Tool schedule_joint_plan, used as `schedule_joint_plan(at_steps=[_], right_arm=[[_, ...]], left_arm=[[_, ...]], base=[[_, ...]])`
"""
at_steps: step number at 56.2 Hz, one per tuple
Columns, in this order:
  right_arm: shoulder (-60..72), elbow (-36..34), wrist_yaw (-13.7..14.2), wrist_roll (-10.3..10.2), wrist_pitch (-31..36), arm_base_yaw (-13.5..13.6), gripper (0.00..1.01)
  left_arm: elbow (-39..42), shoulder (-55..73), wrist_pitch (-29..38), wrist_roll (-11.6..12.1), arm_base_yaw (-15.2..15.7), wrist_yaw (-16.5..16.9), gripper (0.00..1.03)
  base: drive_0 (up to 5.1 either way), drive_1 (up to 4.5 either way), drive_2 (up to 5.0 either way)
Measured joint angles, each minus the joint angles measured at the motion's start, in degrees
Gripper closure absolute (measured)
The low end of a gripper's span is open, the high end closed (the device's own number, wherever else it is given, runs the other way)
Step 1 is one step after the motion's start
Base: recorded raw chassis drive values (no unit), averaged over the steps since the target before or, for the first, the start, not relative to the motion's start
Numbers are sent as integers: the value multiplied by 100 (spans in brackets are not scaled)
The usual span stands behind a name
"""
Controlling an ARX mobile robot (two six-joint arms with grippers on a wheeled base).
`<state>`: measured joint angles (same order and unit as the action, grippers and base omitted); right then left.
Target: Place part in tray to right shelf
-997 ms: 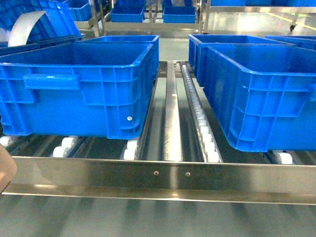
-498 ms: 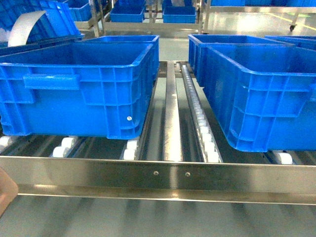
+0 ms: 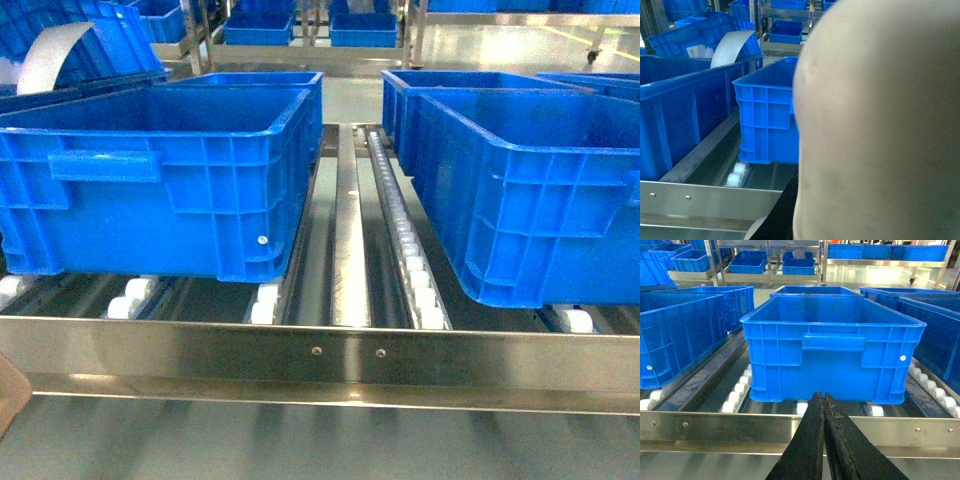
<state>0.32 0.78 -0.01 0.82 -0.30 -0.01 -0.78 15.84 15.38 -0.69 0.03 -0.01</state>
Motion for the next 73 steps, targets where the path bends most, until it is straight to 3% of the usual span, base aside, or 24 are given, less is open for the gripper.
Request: schedule_joint_plan(at_steps=[23, 27, 30, 35, 66, 73], right_arm=[[0, 0, 0, -2, 4, 0, 99], [0, 0, 0, -2, -2, 0, 99], [0, 0, 0, 0, 2, 0, 99], [0, 0, -2, 0, 9, 0, 99], [0, 0, 0, 0, 9, 0, 99], [0, 0, 0, 0, 9, 0, 79]], left_arm=[[0, -614, -599, 7, 0, -2, 89], [-2, -1246, -1523, 9, 0, 11, 89], [-2, -1486, -1714, 0, 0, -4, 89], [-11, -1521, -1469, 9, 0, -9, 89], [-4, -1526, -1587, 7, 0, -4, 89], [-4, -1526, -1587, 7, 0, -2, 89]], base=[[0, 0, 0], [0, 0, 0], [0, 0, 0], [0, 0, 0], [0, 0, 0], [0, 0, 0]])
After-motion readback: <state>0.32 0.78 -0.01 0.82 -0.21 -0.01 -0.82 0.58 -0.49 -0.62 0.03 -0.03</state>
